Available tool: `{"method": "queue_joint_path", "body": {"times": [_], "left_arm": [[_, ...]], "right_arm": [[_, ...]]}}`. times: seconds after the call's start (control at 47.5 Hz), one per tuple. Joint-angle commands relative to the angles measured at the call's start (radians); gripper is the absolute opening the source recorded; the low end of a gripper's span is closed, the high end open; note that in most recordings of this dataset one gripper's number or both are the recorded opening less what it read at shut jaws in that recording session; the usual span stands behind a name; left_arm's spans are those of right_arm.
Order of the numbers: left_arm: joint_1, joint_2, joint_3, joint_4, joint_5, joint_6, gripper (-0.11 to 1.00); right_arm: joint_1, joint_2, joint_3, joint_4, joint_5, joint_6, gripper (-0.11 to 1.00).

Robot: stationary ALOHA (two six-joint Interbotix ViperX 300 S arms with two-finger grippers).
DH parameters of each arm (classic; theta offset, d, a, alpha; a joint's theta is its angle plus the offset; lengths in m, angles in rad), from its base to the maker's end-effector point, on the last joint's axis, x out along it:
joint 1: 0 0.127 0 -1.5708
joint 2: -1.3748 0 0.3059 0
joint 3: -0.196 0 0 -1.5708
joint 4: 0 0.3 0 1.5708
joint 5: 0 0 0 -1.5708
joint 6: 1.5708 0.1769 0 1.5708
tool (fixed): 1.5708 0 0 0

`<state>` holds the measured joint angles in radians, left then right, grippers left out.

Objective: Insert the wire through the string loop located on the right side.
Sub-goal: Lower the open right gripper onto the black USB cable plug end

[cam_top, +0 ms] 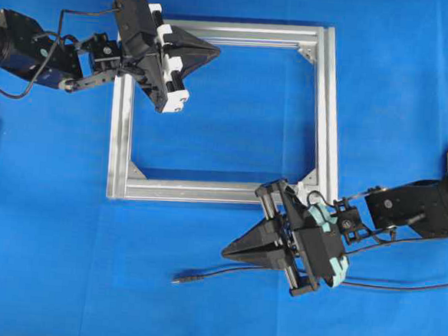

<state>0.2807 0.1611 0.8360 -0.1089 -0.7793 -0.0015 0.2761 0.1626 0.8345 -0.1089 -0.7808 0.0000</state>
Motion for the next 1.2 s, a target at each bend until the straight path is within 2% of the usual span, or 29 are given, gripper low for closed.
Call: {"method": "queue_joint_path", "body": {"times": [0.0,0.126,0.526,0.61,0.694,0.904,0.946,1.052,1.178], "left_arm": [[-0.003,-0.048,-0.014,0.017,0.000,0.009,0.00],[-0.005,-0.048,-0.012,0.018,0.000,0.009,0.00],[-0.003,-0.048,-0.011,0.020,0.003,0.012,0.00],[-0.003,-0.048,-0.011,0.020,0.003,0.012,0.00],[-0.003,-0.048,-0.011,0.018,0.005,0.012,0.00],[-0.003,-0.048,-0.011,0.020,0.009,0.011,0.00],[-0.003,-0.048,-0.011,0.020,0.009,0.011,0.00],[-0.003,-0.048,-0.011,0.020,0.009,0.011,0.00],[-0.003,-0.048,-0.009,0.020,0.009,0.011,0.00]], "right_arm": [[0.011,-0.044,-0.017,0.000,-0.002,0.003,0.00],[0.012,-0.055,-0.015,0.000,0.037,0.009,-0.06],[0.055,-0.066,-0.020,0.000,0.064,0.054,-0.03],[0.055,-0.064,-0.020,0.000,0.064,0.067,0.06],[0.055,-0.064,-0.023,0.002,0.061,0.078,0.23],[0.063,-0.060,-0.032,0.002,0.058,0.083,0.85],[0.064,-0.058,-0.038,0.002,0.060,0.083,0.87],[0.069,-0.044,-0.055,0.008,0.066,0.086,0.81],[0.077,-0.002,-0.089,0.011,0.071,0.106,0.82]]}}
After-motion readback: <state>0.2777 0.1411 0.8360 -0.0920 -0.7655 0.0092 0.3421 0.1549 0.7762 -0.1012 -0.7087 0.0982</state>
